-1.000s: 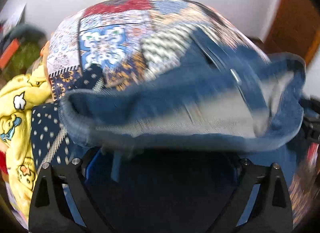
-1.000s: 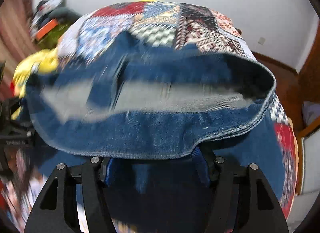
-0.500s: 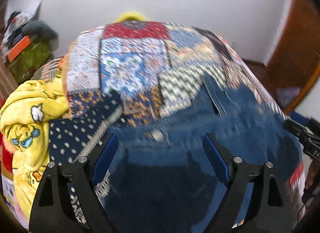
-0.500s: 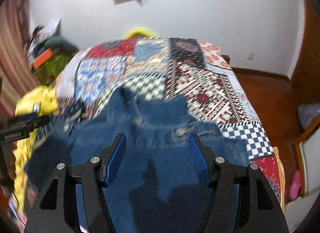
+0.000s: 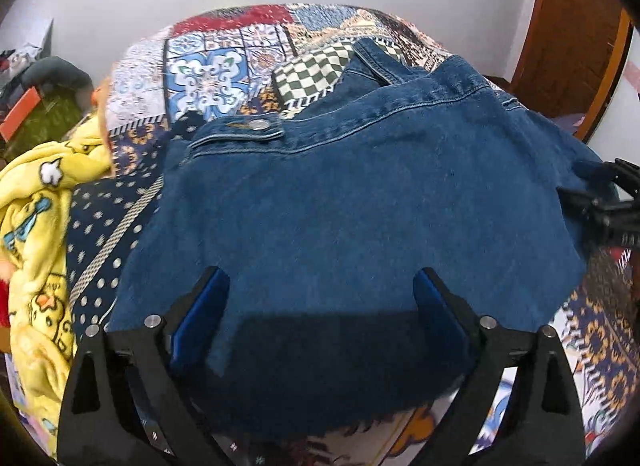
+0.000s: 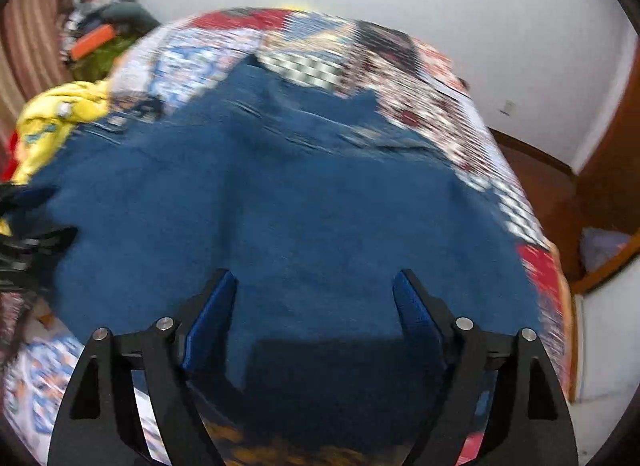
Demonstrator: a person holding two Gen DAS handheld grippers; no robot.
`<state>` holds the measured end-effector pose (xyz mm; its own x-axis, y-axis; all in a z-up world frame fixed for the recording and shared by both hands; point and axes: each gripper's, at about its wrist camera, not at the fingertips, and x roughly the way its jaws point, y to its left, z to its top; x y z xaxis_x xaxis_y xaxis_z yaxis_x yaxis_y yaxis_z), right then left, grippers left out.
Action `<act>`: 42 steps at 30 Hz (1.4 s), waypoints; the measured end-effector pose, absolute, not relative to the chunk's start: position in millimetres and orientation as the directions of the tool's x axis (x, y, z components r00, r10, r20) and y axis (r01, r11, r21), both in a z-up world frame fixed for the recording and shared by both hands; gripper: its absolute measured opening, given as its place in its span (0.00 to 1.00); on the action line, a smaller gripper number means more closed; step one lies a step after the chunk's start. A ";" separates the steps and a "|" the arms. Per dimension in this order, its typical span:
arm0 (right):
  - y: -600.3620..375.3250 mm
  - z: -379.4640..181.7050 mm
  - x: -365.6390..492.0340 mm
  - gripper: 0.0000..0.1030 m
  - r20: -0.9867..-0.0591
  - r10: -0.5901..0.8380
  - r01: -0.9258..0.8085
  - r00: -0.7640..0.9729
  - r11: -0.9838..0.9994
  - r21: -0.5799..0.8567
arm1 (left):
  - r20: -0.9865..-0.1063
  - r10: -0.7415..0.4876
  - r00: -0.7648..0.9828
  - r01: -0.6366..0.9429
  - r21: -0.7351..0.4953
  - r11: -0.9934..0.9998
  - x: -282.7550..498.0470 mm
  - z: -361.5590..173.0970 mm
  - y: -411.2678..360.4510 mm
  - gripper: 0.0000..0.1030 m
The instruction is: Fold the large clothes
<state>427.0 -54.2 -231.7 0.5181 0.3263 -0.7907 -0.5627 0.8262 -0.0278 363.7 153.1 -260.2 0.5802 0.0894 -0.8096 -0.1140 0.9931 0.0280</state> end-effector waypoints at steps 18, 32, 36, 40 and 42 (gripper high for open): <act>-186.3 -202.1 384.3 0.77 -0.764 0.157 -0.305 0.625 0.951 -0.054 | -0.855 0.165 0.491 -0.441 -0.080 0.894 263.0 -262.4 228.5 0.95; -166.2 -202.7 363.6 0.77 -0.759 0.201 -0.359 0.619 0.932 -0.046 | -0.603 -0.359 0.713 -0.358 -0.752 0.553 277.5 -300.8 238.6 0.90; -153.1 -203.6 360.3 0.77 -0.755 0.214 -0.388 0.620 0.920 -0.057 | -0.603 -0.341 0.721 -0.371 -0.751 0.546 310.4 -311.8 239.3 0.68; -141.5 -206.7 359.3 0.77 -0.762 0.224 -0.407 0.607 0.912 -0.056 | -0.659 -0.282 0.697 -0.418 -0.693 0.587 331.4 -308.8 243.3 0.63; -136.7 -206.9 358.4 0.77 -0.767 0.221 -0.414 0.602 0.908 -0.064 | -0.710 -0.224 0.668 -0.450 -0.625 0.639 334.3 -297.0 235.7 0.53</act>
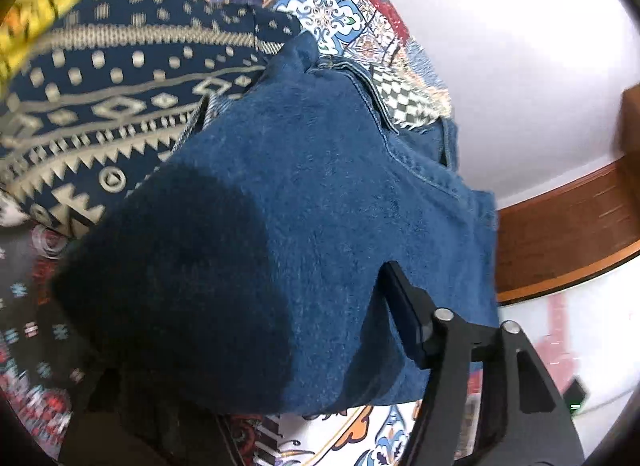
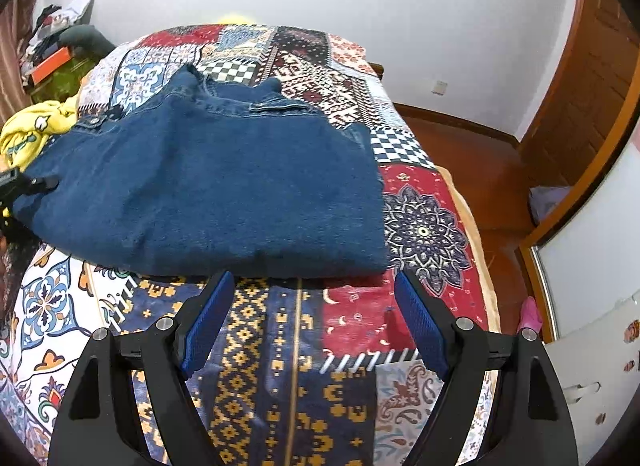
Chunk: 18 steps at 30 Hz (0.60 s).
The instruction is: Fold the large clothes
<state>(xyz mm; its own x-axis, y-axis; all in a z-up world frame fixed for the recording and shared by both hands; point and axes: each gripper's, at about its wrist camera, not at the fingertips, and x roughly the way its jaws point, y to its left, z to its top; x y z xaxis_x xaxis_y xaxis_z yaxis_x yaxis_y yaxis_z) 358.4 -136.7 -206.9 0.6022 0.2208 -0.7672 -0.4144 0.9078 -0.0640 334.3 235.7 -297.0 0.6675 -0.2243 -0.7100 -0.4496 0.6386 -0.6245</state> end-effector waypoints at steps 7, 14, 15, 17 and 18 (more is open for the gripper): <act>-113.7 -186.1 341.8 0.77 -0.749 0.245 -0.467 0.615 0.879 -0.096 | -0.695 -0.023 0.718 -0.393 -0.432 0.812 316.2 -224.9 214.6 0.22; -63.1 -150.1 323.9 0.81 -0.708 0.393 -0.571 0.587 0.821 -0.018 | -0.598 0.055 0.799 -0.310 -0.332 0.891 272.6 -156.2 208.7 0.22; -51.7 -148.0 321.7 0.83 -0.708 0.415 -0.594 0.572 0.804 -0.008 | -0.586 0.068 0.808 -0.309 -0.322 0.895 264.2 -150.9 210.2 0.22; -30.2 -148.4 318.5 0.83 -0.712 0.448 -0.633 0.540 0.774 0.007 | -0.577 0.090 0.812 -0.315 -0.303 0.899 250.9 -147.2 214.7 0.22; -16.3 -150.1 317.1 0.83 -0.717 0.470 -0.659 0.515 0.752 0.019 | -0.579 0.111 0.808 -0.325 -0.281 0.903 246.2 -146.9 217.1 0.22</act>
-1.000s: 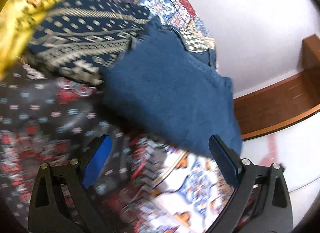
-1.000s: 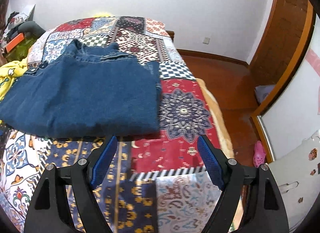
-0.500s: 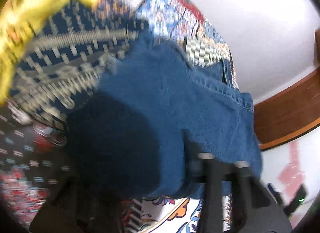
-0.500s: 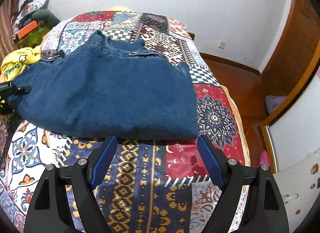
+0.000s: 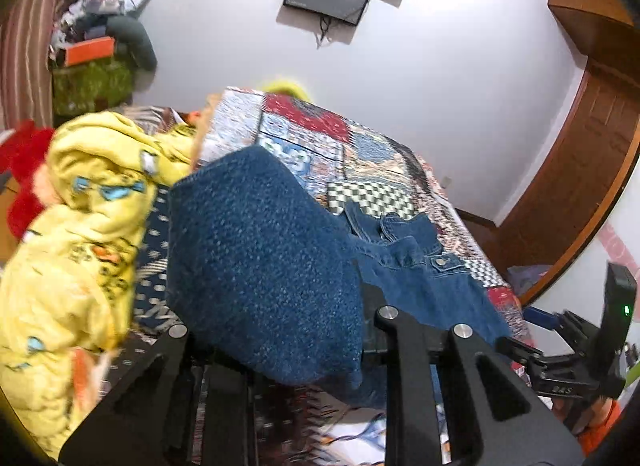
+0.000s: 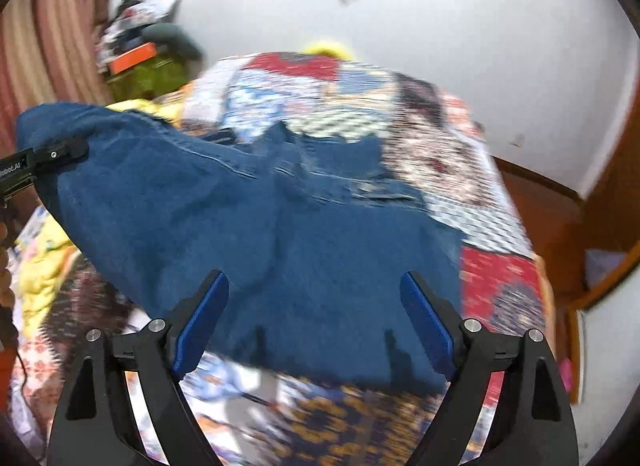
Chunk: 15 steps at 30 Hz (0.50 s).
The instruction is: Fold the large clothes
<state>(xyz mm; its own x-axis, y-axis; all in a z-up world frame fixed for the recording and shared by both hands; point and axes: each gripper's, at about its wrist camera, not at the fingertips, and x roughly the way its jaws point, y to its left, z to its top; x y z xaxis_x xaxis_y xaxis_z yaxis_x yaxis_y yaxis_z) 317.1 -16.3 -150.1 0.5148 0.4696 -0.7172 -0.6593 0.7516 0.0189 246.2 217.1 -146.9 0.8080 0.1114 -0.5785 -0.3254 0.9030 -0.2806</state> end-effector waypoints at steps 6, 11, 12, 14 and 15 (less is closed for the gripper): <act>57.7 -194.7 323.2 0.83 -0.801 0.494 -0.751 0.337 0.654 0.088 | -0.646 0.135 0.751 -0.331 -0.191 0.924 242.5 -165.5 224.4 0.22; 78.2 -237.2 329.7 0.85 -0.862 0.449 -0.761 0.236 0.637 0.123 | -0.652 0.133 0.746 -0.314 -0.168 0.934 248.7 -169.6 217.8 0.22; 76.5 -236.5 328.5 0.85 -0.854 0.459 -0.765 0.245 0.633 0.121 | -0.647 0.142 0.749 -0.310 -0.154 0.938 251.9 -166.3 213.1 0.22; 68.6 -228.7 328.7 0.85 -0.847 0.478 -0.777 0.233 0.616 0.134 | -0.641 0.126 0.757 -0.288 -0.153 0.945 258.7 -158.8 204.2 0.22; 60.9 -223.8 329.1 0.85 -0.839 0.488 -0.774 0.241 0.618 0.137 | -0.636 0.110 0.764 -0.269 -0.159 0.950 265.4 -153.5 197.8 0.22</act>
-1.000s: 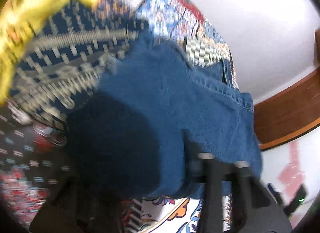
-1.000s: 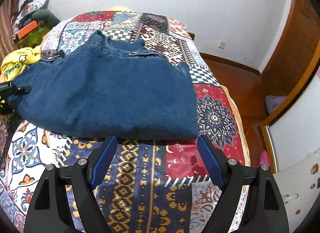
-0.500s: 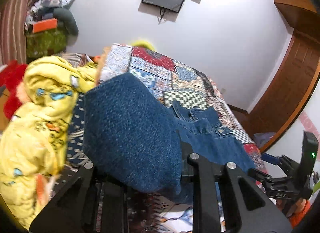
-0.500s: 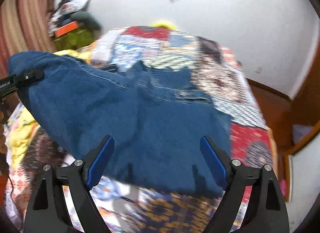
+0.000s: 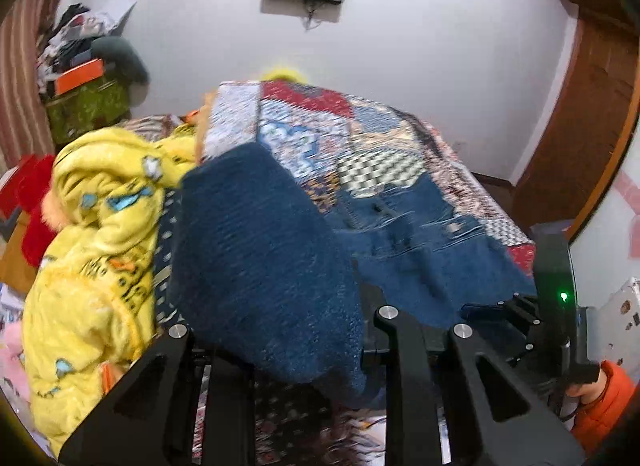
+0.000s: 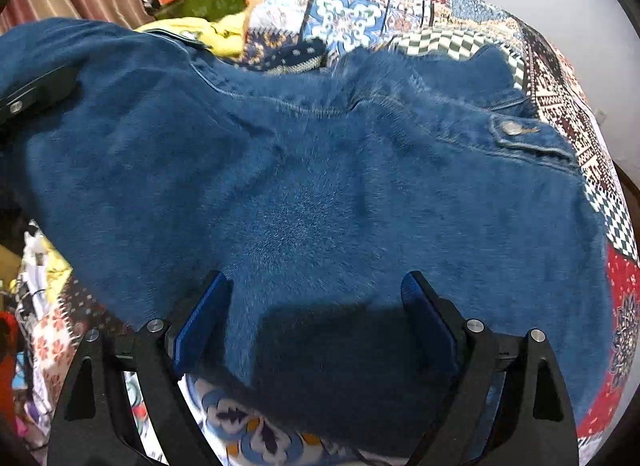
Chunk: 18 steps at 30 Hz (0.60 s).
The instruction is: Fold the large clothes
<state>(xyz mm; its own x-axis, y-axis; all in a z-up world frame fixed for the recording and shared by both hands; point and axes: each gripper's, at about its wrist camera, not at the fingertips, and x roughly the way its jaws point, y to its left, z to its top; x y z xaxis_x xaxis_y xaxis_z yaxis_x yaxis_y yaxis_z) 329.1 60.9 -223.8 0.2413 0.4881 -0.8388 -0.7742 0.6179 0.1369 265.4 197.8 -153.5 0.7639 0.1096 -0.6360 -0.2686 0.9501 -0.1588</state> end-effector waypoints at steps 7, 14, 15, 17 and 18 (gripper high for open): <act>-42.0 -200.3 341.5 0.85 -0.778 0.377 -0.634 0.503 0.772 -0.036 | -0.611 -0.025 0.792 -0.088 -0.155 0.984 327.3 -131.6 111.5 0.21; -153.9 -188.2 368.2 0.85 -0.780 0.287 -0.446 0.556 0.895 0.011 | -0.704 -0.200 0.681 0.153 -0.130 0.980 387.2 -173.9 -11.3 0.21; -171.9 -185.1 368.9 0.85 -0.776 0.281 -0.417 0.565 0.908 0.025 | -0.728 -0.215 0.650 0.175 -0.132 0.976 391.6 -186.5 -24.1 0.21; -188.1 -182.0 364.8 0.85 -0.770 0.275 -0.388 0.576 0.921 0.039 | -0.758 -0.243 0.605 0.204 -0.148 0.968 394.6 -205.8 -38.4 0.21; -199.9 -179.4 363.2 0.85 -0.764 0.276 -0.372 0.584 0.927 0.051 | -0.771 -0.259 0.581 0.220 -0.157 0.963 394.9 -214.2 -42.8 0.21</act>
